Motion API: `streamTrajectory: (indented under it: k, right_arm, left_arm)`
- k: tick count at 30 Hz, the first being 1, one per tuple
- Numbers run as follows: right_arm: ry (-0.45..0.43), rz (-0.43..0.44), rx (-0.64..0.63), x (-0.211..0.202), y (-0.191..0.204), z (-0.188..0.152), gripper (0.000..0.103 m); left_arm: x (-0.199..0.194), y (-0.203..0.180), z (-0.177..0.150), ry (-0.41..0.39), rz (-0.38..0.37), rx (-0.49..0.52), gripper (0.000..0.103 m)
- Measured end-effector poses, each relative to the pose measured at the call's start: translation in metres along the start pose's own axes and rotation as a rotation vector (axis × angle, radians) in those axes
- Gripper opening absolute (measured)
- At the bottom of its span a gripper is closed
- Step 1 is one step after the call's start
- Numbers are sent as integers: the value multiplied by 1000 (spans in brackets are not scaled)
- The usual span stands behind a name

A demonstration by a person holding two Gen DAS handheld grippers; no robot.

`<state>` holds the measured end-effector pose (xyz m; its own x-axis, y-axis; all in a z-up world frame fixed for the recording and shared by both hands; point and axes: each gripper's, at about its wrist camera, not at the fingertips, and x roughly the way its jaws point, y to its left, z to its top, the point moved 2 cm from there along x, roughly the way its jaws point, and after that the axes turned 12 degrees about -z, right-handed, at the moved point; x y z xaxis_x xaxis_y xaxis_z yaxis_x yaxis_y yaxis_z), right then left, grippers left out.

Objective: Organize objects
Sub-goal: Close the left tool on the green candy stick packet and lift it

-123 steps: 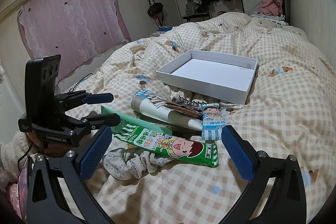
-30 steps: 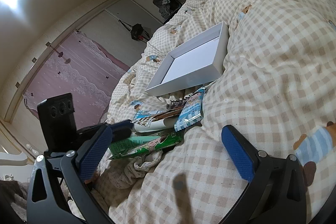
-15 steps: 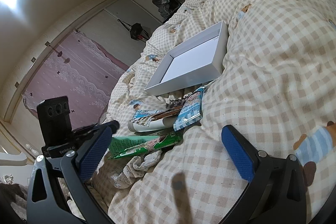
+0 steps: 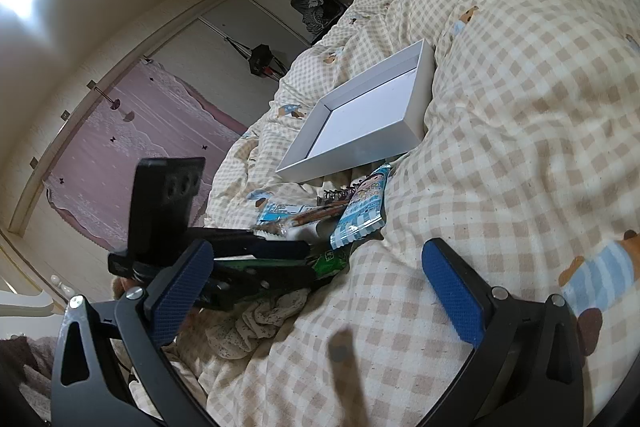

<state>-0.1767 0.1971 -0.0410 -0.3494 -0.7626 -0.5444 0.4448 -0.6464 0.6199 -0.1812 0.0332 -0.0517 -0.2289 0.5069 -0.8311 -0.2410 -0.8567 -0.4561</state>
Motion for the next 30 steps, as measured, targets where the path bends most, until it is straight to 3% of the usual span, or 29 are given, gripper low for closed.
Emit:
streamTrajectory:
  k: [4,14,21,27,30]
  right_arm:
    - [0,-1,0,0,0,0,103]
    - [0,0,0,0,0,0,103]
    - [1,0,0,0,0,0,103]
    - [1,0,1,0,0,0,103]
    - [1,0,1,0,0,0,103]
  left_arm:
    - [2,-3,2,-19,-37,-1,72]
    - [5,-11,-4,-29,19,-23,82]
    - [-1,-9,-9,-28,38,4,64]
    - [6,4,2,11,3,-101,46]
    - [14,9,4,26,9,-127,30]
